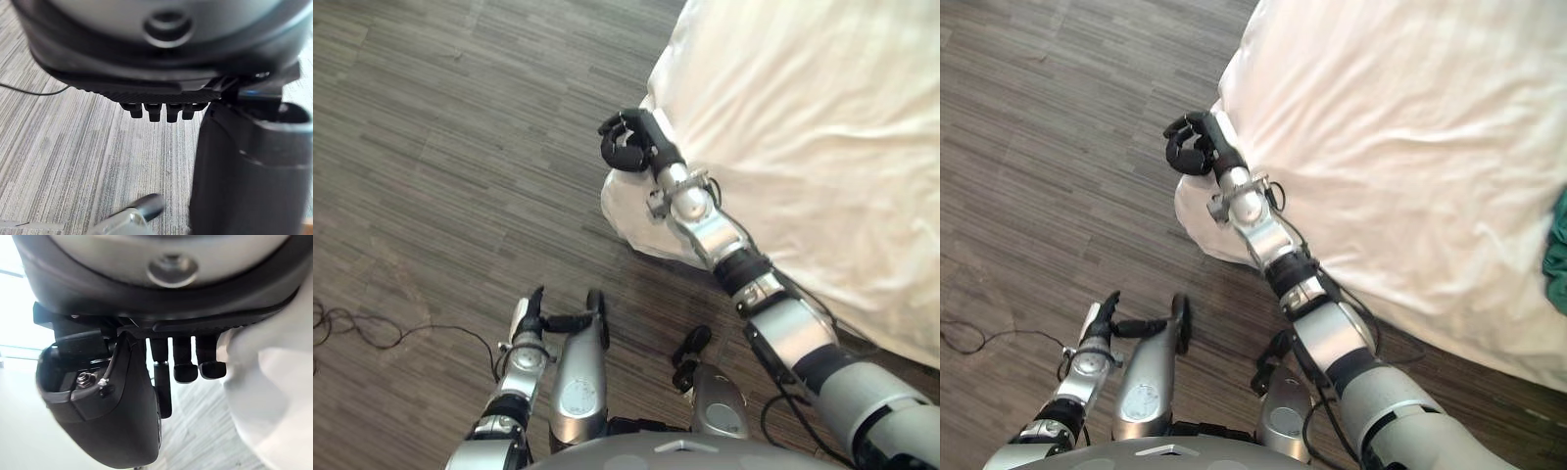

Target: Tidy up the quilt and then pick up the clothes from the bed and put them into the laundry hamper

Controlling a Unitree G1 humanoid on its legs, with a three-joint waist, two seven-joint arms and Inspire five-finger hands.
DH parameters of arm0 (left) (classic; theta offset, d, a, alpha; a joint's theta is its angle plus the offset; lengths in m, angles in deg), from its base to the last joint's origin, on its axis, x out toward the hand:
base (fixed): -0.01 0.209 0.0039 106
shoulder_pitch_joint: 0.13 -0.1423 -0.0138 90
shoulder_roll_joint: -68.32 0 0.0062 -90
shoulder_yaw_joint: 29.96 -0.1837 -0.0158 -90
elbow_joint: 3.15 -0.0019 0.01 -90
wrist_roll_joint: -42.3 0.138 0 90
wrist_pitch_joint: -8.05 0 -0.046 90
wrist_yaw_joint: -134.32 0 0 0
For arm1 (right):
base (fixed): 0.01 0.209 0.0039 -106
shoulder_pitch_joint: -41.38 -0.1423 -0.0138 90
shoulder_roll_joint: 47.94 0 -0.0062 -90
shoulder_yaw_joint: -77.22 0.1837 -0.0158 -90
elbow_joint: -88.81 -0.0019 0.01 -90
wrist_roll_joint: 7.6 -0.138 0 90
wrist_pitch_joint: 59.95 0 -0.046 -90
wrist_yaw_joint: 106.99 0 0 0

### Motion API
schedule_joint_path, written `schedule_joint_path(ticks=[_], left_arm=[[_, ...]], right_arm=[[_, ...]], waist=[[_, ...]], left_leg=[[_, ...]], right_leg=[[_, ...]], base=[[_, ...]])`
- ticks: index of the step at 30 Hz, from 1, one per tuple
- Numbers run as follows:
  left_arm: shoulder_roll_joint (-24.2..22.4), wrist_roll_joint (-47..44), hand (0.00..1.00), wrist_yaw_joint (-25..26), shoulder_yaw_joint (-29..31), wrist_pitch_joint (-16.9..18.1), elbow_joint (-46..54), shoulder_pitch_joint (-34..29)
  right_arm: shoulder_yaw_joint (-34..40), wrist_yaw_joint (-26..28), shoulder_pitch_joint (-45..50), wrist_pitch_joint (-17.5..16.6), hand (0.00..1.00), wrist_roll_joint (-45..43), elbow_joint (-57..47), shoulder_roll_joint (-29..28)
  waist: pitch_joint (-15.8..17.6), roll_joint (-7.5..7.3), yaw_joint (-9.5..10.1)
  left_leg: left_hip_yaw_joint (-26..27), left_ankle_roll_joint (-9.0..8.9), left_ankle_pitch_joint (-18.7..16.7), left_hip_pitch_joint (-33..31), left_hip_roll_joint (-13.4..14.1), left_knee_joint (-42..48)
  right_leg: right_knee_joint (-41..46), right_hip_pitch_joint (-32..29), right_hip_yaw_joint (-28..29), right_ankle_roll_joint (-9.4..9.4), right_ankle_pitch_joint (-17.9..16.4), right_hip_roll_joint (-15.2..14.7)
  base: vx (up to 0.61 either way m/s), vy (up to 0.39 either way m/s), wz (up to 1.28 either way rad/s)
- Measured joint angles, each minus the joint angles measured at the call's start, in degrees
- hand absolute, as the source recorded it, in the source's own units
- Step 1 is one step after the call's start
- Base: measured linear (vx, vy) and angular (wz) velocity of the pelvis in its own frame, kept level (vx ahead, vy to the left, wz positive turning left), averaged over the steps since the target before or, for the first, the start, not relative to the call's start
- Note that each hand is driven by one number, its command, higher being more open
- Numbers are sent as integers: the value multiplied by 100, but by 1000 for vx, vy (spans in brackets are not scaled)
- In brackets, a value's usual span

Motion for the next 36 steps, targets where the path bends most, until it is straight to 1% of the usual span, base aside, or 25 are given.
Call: schedule_joint_path(ticks=[1,2,3,5,6,7,8,9,10,12,13,16,19,20,21,22,23,24,25,28,30,32,34,35,36], left_arm=[[86,20,100,-17,-85,-15,-64,112],[77,38,100,-20,-119,-11,-61,130],[67,48,100,-37,-133,-9,-62,132],[33,44,100,-78,-169,-64,-23,129],[-4,45,100,-98,-180,-137,-23,137],[1,44,100,-105,-180,-147,-31,136],[2,43,100,-126,-203,-146,-26,136],[32,43,100,-136,-284,-136,-12,126],[28,32,100,-142,-366,-123,14,91],[19,33,100,-161,-416,-141,-14,56],[18,26,100,-231,-547,-151,-77,60],[10,32,100,-241,-762,-146,-126,4],[124,14,100,-172,-765,-137,-195,-29],[125,14,100,-139,-758,-133,-194,-29],[206,29,100,-109,-763,-136,-215,-87],[236,29,100,-100,-762,-136,-233,-137],[252,29,100,-93,-760,-145,-336,-223],[213,28,100,-121,-760,-167,-511,-353],[214,28,100,-155,-779,-176,-537,-403],[234,50,100,-184,-830,-166,-595,-631],[238,50,100,-246,-866,-157,-650,-643],[229,54,100,-314,-889,-156,-661,-651],[232,64,100,-378,-993,-154,-661,-638],[220,81,100,-428,-1030,-155,-667,-634],[192,125,100,-540,-1094,-153,-690,-592]], right_arm=[[-20,17,198,-90,0,153,127,-213],[-68,109,387,-67,0,222,526,-403],[-125,136,500,-25,0,329,707,-448],[-544,430,885,155,0,651,1212,-515],[-826,650,1203,216,0,649,1364,-535],[-958,752,1408,258,0,643,1401,-554],[-1125,940,1815,349,0,630,1408,-574],[-1247,1052,2175,408,0,623,1414,-586],[-1443,1236,2507,469,0,562,1484,-577],[-1594,1290,2783,518,0,344,1519,-554],[-1857,1438,2847,573,0,263,1518,-430],[-2158,1558,2985,621,0,-104,1466,-346],[-2362,1687,3160,800,0,-847,637,-72],[-2353,1692,3190,803,0,-1085,422,-6],[-2278,1702,3232,802,0,-1485,-425,91],[-2220,1729,3233,797,0,-1760,-808,84],[-2102,1788,3247,720,0,-2302,-1635,43],[-1926,1902,3301,359,0,-3174,-2735,-36],[-1759,2000,3347,129,0,-3665,-3280,-136],[-1350,2122,3520,-212,0,-4502,-4229,-148],[-1093,2140,3668,-323,0,-4821,-4387,7],[-846,2120,3904,-339,0,-4936,-4342,229],[-773,2046,4098,-334,0,-4991,-4237,427],[-686,2010,4182,-322,0,-4969,-4062,517],[-431,1946,4329,-298,0,-4724,-3636,511]], waist=[[63,-181,-15],[64,-221,17],[60,-231,37],[77,-221,28],[105,-168,18],[106,-163,6],[90,-197,-27],[51,-299,-57],[19,-299,-124],[-1,-325,-245],[-70,-366,-317],[-294,-489,-317],[-606,-671,-311],[-629,-673,-317],[-714,-694,-377],[-728,-691,-415],[-768,-675,-485],[-920,-602,-603],[-981,-569,-667],[-1311,-556,-794],[-1364,-562,-841],[-1366,-555,-974],[-1361,-545,-1009],[-1355,-521,-1068],[-1353,-447,-1097]], left_leg=[[101,245,219,25,-132,-83],[117,254,173,49,-166,-84],[106,275,154,61,-194,-84],[-5,285,137,194,-187,-85],[-59,285,136,326,-53,-88],[-53,273,128,387,-7,-89],[-46,208,82,512,-1,-85],[-39,92,-13,585,-98,-83],[-36,10,-132,665,-86,-120],[83,-38,-95,707,82,-159],[185,-97,-57,814,160,-256],[345,-133,-35,974,232,-352],[482,-148,-27,1112,288,-367],[508,-165,-37,1151,293,-381],[608,-181,-50,1209,298,-404],[677,-193,-59,1274,302,-456],[815,-199,-63,1365,299,-513],[978,-197,-68,1396,276,-563],[1072,-196,-68,1460,275,-583],[1326,-211,-95,1638,279,-661],[1433,-226,-132,1726,281,-665],[1520,-230,-163,1745,280,-659],[1611,-236,-176,1733,288,-660],[1664,-236,-179,1732,286,-661],[1717,-239,-183,1737,283,-661]], right_leg=[[169,-60,-32,51,-137,-174],[215,-102,-63,49,-136,-225],[190,-61,-87,48,-136,-237],[650,-91,-56,49,-177,-332],[761,-194,27,100,-546,-315],[511,-189,75,117,-591,-225],[12,-191,93,142,-489,-135],[-150,-235,132,104,-4,-181],[-38,-241,53,199,-149,-193],[-58,-312,191,149,-129,-43],[-127,-313,294,89,-87,47],[-193,-288,439,36,-49,166],[-423,-148,574,15,73,269],[-472,-108,591,12,91,280],[-578,-91,687,5,146,301],[-619,-89,737,1,183,315],[-706,-92,862,6,254,328],[-853,-113,1000,12,360,336],[-881,-97,1051,16,384,338],[-937,-96,1328,14,434,377],[-936,-97,1425,14,435,383],[-936,-145,1522,20,439,385],[-937,-228,1635,19,457,399],[-936,-261,1657,19,467,400],[-935,-294,1716,25,476,401]], base=[[105,101,-5],[118,64,15],[154,41,25],[116,-13,15],[42,-55,-9],[-11,-95,-6],[-34,-121,11],[-25,-156,19],[-3,-138,-9],[-41,-105,-42],[-86,-92,-47],[-59,-70,-32],[-29,-18,-18],[-60,-1,-27],[-50,8,-32],[-59,12,-54],[-48,27,-61],[-23,29,-59],[6,25,-50],[65,-6,-41],[67,-8,-32],[24,-7,-26],[16,-9,-25],[31,-21,-29],[26,-20,-19]])
